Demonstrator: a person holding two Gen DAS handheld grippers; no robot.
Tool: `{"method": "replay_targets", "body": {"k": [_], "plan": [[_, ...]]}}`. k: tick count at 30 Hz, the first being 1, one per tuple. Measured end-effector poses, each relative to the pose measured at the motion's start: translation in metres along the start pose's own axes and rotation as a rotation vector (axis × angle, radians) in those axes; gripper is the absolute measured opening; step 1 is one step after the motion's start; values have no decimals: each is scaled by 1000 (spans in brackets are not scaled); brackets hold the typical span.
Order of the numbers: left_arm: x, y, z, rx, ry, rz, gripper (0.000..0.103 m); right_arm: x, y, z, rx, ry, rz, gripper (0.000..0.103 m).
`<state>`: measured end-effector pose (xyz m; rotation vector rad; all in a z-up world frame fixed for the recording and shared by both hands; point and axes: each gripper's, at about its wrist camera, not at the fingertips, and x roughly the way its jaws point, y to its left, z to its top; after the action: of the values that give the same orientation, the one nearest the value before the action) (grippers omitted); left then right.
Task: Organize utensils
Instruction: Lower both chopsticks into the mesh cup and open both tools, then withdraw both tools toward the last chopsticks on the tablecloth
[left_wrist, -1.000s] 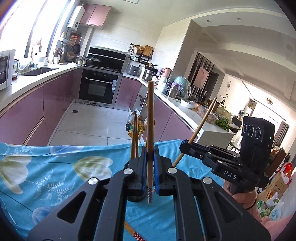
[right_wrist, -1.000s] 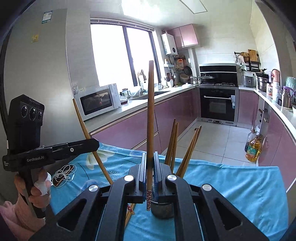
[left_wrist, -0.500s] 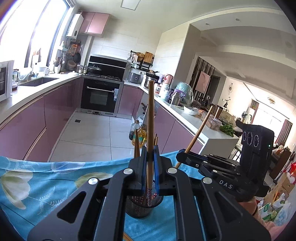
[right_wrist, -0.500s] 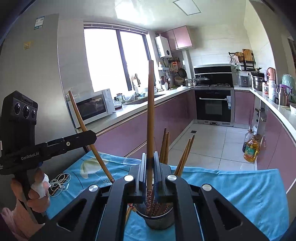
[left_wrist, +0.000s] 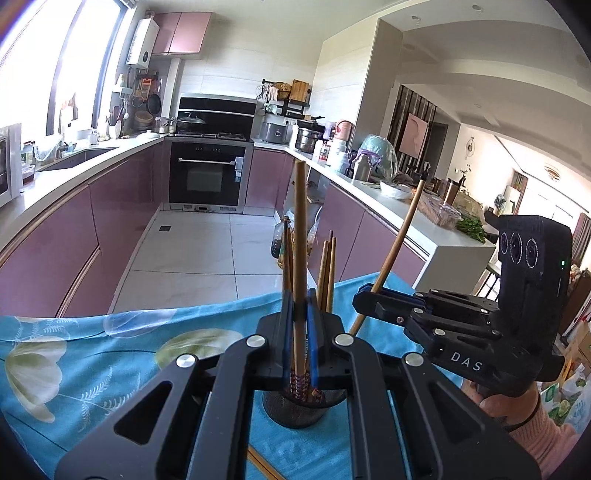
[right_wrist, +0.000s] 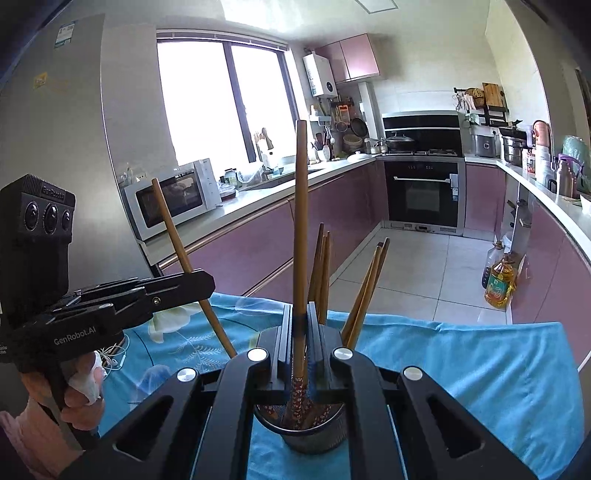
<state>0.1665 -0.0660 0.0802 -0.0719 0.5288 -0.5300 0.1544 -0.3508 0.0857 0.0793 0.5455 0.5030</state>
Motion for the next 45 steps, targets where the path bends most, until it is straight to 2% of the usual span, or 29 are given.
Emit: {"method": "replay_targets", "body": {"k": [12, 21, 27, 30, 39, 45], "plan": [[51, 1, -16, 58, 157, 2, 7, 29, -5, -15, 25, 127, 9, 6], [77, 9, -21, 45, 197, 15, 8, 41, -14, -18, 55, 154, 1, 7], [72, 14, -28, 27, 198, 16, 8, 35, -19, -18, 79, 131, -13, 10], [69, 14, -34, 21, 193, 19, 12, 31, -21, -19, 79, 125, -15, 14], [47, 19, -56, -12, 167, 28, 23, 29, -21, -24, 73, 122, -21, 17], [29, 23, -69, -24, 153, 48, 32, 15, -11, -30, 53, 112, 0, 24]]}}
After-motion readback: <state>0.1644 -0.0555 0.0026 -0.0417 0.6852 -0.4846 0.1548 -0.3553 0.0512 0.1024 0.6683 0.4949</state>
